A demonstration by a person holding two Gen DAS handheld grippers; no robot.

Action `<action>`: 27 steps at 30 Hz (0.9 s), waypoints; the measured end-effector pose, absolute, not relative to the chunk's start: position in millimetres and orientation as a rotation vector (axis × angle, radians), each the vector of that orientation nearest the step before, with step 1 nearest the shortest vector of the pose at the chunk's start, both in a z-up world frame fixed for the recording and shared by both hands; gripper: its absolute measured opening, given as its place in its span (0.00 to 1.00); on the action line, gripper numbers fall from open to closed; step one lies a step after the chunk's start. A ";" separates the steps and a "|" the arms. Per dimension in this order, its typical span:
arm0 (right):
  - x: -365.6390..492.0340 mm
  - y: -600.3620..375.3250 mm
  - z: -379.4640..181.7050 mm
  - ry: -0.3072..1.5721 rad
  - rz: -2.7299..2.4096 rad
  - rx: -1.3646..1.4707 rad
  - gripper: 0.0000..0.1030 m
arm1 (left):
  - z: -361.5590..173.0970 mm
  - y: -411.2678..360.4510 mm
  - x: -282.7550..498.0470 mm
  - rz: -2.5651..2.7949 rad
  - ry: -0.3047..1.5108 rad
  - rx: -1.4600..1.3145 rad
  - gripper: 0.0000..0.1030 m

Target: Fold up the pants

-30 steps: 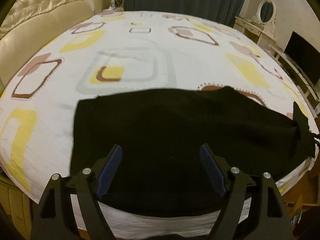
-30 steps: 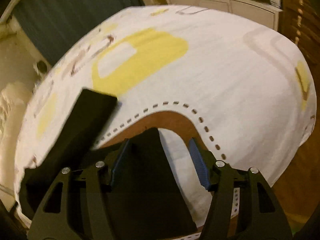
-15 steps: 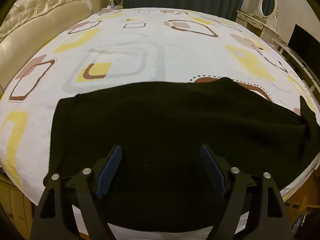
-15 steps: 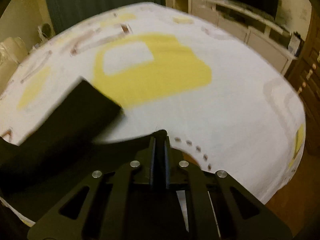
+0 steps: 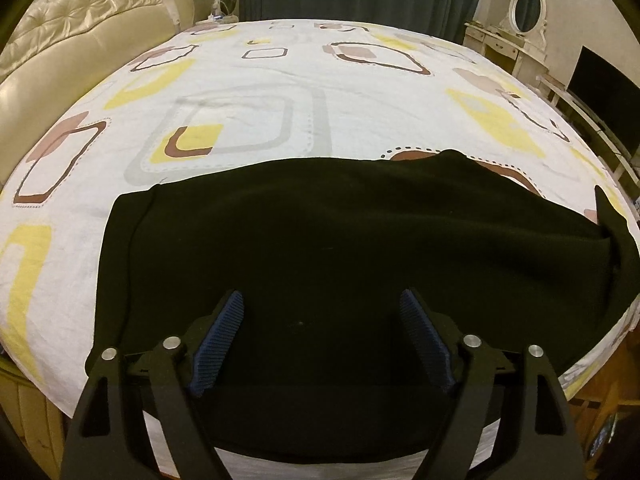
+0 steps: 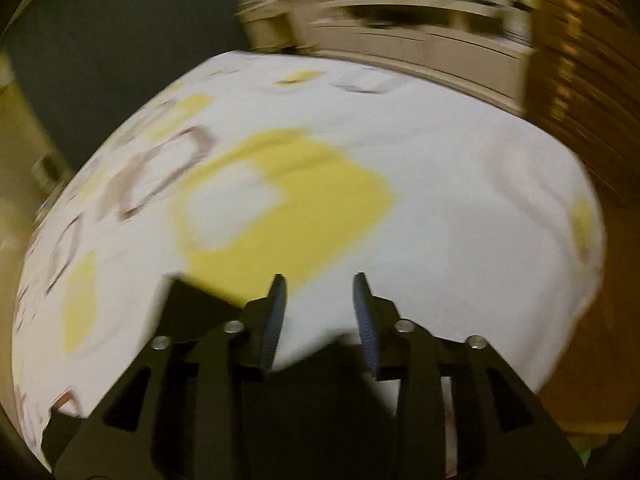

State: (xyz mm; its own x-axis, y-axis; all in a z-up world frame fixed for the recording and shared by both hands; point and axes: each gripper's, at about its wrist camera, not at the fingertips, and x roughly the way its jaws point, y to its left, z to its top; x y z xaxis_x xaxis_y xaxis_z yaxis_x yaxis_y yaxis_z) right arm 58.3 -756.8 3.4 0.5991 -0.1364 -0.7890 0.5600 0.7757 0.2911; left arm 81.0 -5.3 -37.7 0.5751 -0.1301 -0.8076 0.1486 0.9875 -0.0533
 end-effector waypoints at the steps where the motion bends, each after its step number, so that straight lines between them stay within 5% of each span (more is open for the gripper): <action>1: 80.3 -738.2 2.0 0.873 -0.382 0.556 0.46 | -38.3 -5.6 80.8 -0.163 0.942 0.026 0.80; 13: 189.2 -660.0 -56.1 1.202 -0.573 0.390 0.47 | -43.4 -6.7 76.3 -0.177 0.929 0.045 0.82; 18: 187.5 -668.1 -52.6 1.211 -0.573 0.460 0.09 | -44.7 -6.4 76.4 -0.174 0.929 0.044 0.83; 27: 139.4 -676.3 71.3 0.788 -0.215 0.731 0.07 | -44.6 -5.4 75.0 -0.169 0.929 0.027 0.84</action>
State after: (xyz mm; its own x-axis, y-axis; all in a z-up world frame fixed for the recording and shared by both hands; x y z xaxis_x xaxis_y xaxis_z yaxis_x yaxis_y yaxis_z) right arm 139.4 -676.3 71.3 0.6986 0.0856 -0.7104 0.4351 0.7373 0.5168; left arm 75.0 -5.4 -44.6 0.5862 -0.1337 -0.7991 0.1570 0.9863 -0.0499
